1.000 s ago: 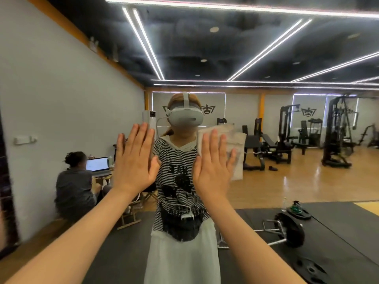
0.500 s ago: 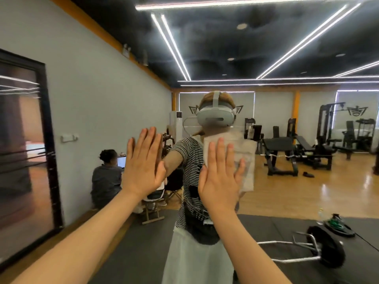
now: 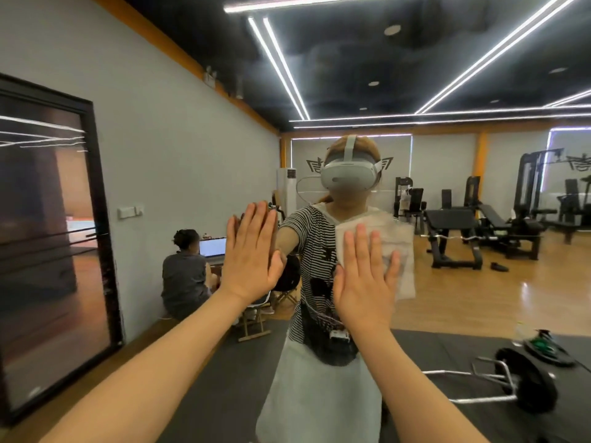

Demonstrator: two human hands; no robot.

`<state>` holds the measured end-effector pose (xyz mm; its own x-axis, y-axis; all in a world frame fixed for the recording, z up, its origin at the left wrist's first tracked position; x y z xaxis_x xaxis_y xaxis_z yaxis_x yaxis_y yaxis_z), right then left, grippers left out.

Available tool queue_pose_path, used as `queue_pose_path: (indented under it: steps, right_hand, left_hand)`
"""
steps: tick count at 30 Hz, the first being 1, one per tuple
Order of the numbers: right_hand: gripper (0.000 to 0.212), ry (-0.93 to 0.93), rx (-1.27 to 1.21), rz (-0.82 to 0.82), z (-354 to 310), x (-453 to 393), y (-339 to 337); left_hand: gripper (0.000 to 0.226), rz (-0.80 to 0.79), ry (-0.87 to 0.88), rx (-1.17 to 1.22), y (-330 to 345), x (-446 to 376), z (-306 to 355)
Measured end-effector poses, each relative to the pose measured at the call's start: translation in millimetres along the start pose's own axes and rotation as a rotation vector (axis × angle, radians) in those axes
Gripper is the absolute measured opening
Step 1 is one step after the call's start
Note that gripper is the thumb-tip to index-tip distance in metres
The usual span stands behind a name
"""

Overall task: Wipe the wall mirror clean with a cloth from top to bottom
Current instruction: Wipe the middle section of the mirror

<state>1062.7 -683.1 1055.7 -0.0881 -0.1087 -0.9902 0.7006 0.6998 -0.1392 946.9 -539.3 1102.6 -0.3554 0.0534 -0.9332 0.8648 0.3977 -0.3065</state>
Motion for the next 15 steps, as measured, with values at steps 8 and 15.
queue_pose_path:
  steps: [8,15]
  right_hand:
    - [0.064,0.032,0.061,-0.006,-1,-3,-3]
    - [0.059,0.071,0.084,0.001,2,-4,-7]
  left_hand:
    - [0.065,0.013,-0.052,0.014,-48,30,-109]
    - [0.066,0.01,-0.314,0.091,-56,54,-208]
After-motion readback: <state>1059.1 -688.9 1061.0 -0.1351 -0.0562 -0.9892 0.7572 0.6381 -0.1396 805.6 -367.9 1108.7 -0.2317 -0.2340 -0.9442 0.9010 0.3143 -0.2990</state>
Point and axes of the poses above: each hand's wrist, its own x-axis away from the middle knuckle, its own y-axis out of the palm, z = x × y, the point moved 5 cm from there along -x, towards the middle knuckle, and after that the axes turned 5 degrees about x, right-handed, at the moved point
